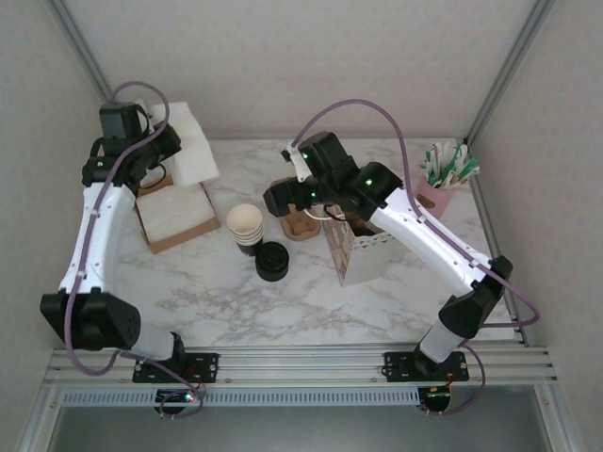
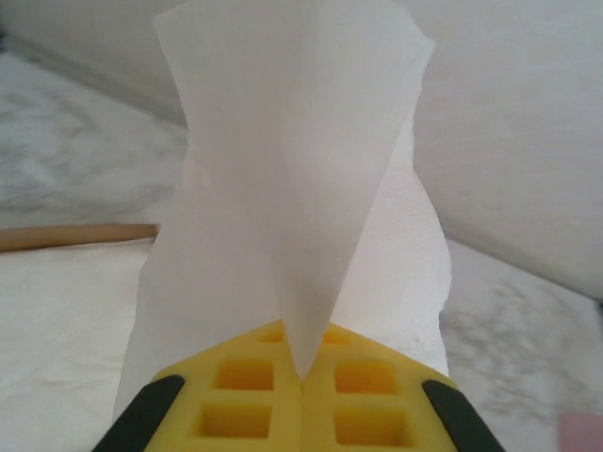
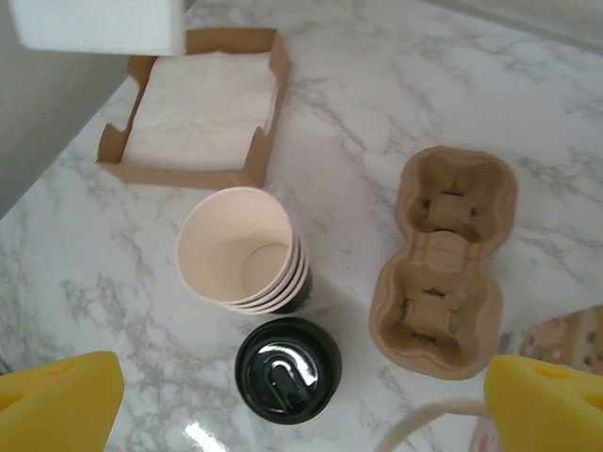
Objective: Pack the takeout coffee
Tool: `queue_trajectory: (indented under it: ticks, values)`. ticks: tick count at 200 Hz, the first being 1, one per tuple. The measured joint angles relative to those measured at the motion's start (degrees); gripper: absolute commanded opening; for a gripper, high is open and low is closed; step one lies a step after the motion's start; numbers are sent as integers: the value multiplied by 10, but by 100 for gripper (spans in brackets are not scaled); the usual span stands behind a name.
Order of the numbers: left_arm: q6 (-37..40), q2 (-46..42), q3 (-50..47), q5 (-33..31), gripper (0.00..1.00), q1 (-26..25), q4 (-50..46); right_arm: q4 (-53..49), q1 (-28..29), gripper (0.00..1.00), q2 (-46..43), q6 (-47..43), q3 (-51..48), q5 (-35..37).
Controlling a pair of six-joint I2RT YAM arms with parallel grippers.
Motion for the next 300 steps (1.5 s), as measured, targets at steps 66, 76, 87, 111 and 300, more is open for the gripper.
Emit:
queue_trajectory:
  ticks: [66, 76, 87, 111, 300]
  values:
    - [-34, -42, 0, 59, 0, -125, 42, -46, 0, 99, -56, 40, 32, 157]
    - [-37, -44, 0, 61, 0, -147, 47, -57, 0, 99, -73, 46, 32, 174]
    - [-43, -47, 0, 61, 0, -169, 53, -68, 0, 99, -93, 53, 32, 191]
    - [-59, -56, 1, 61, 0, -222, 75, -94, 0, 99, -139, 68, 30, 231]
    - [-194, 101, 63, 4, 0, -490, 292, -196, 0, 99, -360, 130, -64, 370]
